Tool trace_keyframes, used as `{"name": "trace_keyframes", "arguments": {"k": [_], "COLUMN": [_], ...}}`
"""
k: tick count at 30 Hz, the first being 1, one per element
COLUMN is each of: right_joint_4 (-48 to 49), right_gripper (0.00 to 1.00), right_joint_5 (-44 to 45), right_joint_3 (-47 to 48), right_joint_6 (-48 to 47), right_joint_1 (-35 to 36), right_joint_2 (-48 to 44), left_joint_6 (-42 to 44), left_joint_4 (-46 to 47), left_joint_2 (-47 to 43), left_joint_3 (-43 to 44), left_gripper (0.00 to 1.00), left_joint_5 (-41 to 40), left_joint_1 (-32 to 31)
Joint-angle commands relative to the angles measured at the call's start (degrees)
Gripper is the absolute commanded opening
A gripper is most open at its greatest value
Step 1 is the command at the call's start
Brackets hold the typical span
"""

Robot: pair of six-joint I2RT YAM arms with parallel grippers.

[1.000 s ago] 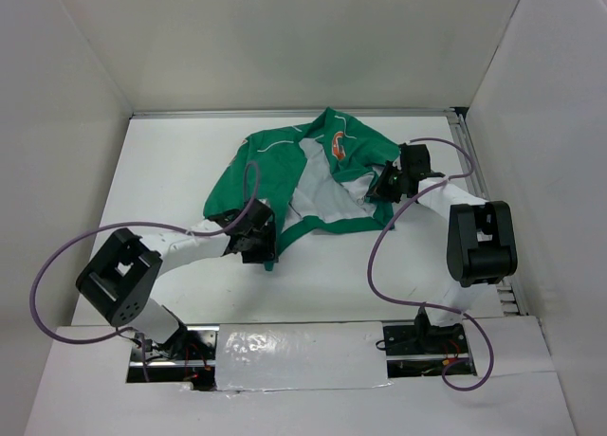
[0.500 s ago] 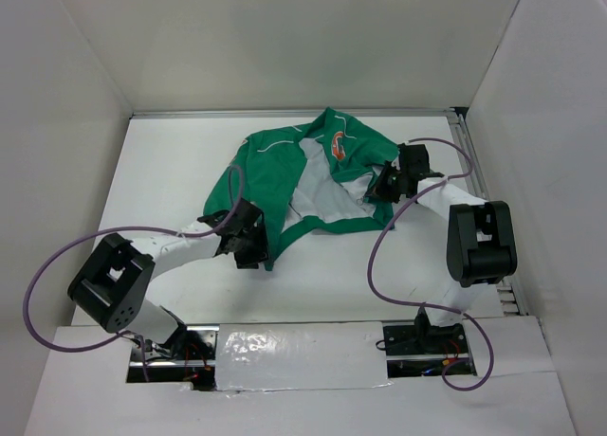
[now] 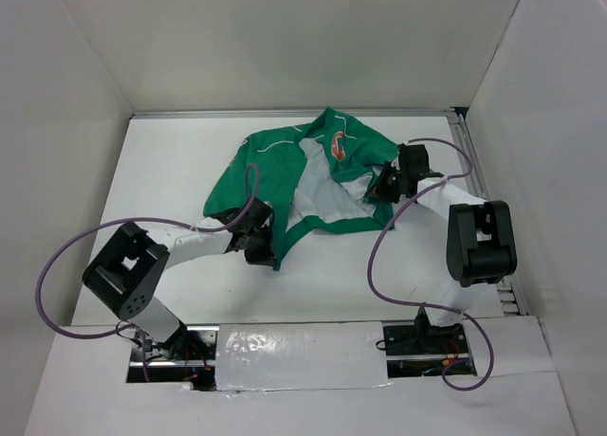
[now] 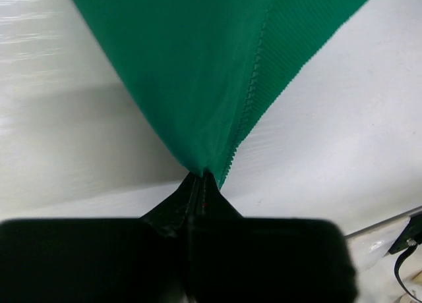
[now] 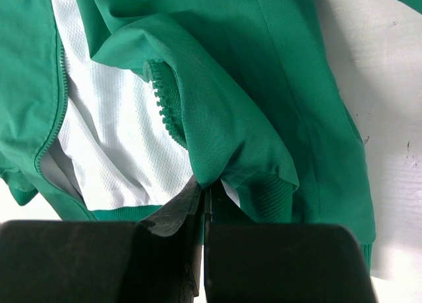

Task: Zip up the jacket

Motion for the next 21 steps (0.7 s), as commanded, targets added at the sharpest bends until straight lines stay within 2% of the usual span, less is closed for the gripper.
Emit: {"name": "trace_keyframes", "arguments": {"k": [1,4,10,13,16,21], "right_joint_4": [0.5,0.7,1.6,4.4,8.1,15.0], "right_gripper": [0.0,0.0,0.0,0.0,0.0,0.0], "right_joint_5": [-0.2,-0.7,-4.9,-10.2,-13.7,-20.7], "right_joint_3": [0.6,0.3,-2.5,-6.2,-10.5,-16.4], "right_joint_6": [-0.8,-0.8,-2.5,-2.6,-1.8,0.2], "right_joint_1": [0.6,0.6,1.2,2.3,3.5,6.0], "right_joint_2": [0.1,-0.2,-4.1,-10.0,-20.1,-29.7], "left_joint_6": [0.9,-0.1,1.8,4.7,6.9,8.2], "left_joint_4": [-4.7,-4.9,-1.7,-0.1,2.4,11.9], "left_joint_2": [4.8,5.9,-0.6,-6.7,-15.6,-24.1], "left_joint_3": [-0.6,0.5,0.9,4.2,6.4,6.7], "left_gripper": [0.0,0.0,0.0,0.0,0.0,0.0], "left_joint_5": [-2.7,-3.6,-0.8,0.2,3.0,6.9], "left_joint_1": [-1.9,-2.3,-2.3,-2.3,-2.4,-2.5]}}
